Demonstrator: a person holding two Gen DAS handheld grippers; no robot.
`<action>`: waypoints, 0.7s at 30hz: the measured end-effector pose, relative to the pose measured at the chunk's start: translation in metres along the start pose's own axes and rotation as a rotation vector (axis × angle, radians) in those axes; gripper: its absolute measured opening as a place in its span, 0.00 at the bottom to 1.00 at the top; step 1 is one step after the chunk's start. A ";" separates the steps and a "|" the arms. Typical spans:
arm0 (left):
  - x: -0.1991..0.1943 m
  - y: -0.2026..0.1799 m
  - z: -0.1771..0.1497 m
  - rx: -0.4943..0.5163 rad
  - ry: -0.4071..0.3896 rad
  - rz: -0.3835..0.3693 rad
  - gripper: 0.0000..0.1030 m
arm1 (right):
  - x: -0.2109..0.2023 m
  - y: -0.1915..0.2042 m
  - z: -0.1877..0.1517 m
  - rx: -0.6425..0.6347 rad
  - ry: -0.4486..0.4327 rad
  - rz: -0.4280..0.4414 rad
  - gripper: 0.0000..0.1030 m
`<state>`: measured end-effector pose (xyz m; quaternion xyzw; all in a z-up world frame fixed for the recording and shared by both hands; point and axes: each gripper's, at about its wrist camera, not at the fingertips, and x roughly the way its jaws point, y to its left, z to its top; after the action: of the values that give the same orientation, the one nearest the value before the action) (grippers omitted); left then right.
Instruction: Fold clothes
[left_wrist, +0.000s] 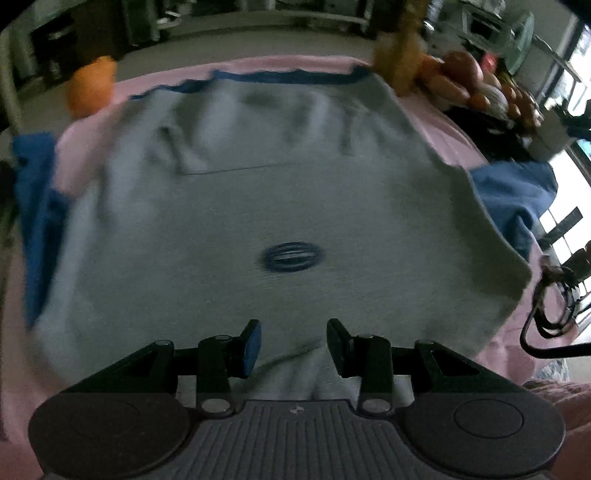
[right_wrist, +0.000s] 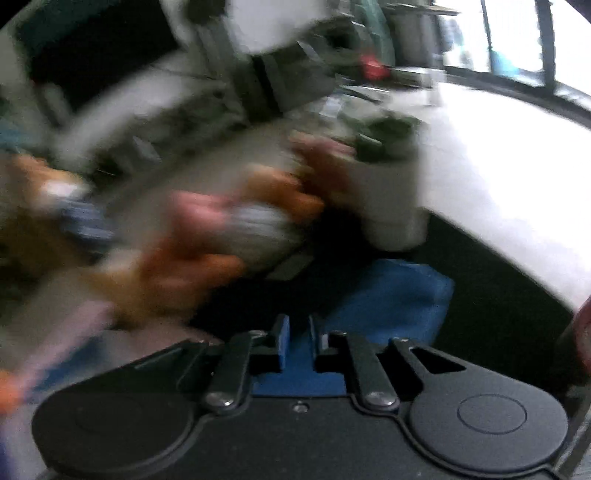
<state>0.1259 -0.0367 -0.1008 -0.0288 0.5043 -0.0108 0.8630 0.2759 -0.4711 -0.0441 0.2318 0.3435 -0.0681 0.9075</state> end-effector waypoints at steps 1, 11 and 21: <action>-0.007 0.012 -0.003 -0.018 -0.017 0.013 0.39 | -0.017 0.013 -0.005 -0.009 -0.009 0.065 0.15; -0.007 0.118 -0.025 -0.251 -0.123 0.216 0.21 | -0.011 0.094 -0.159 -0.194 0.399 0.187 0.21; -0.020 0.158 -0.019 -0.316 -0.079 0.208 0.25 | 0.002 0.105 -0.177 -0.220 0.339 -0.016 0.14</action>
<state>0.0982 0.1210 -0.1025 -0.1119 0.4658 0.1591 0.8632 0.2022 -0.2950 -0.1224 0.1368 0.4984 0.0024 0.8561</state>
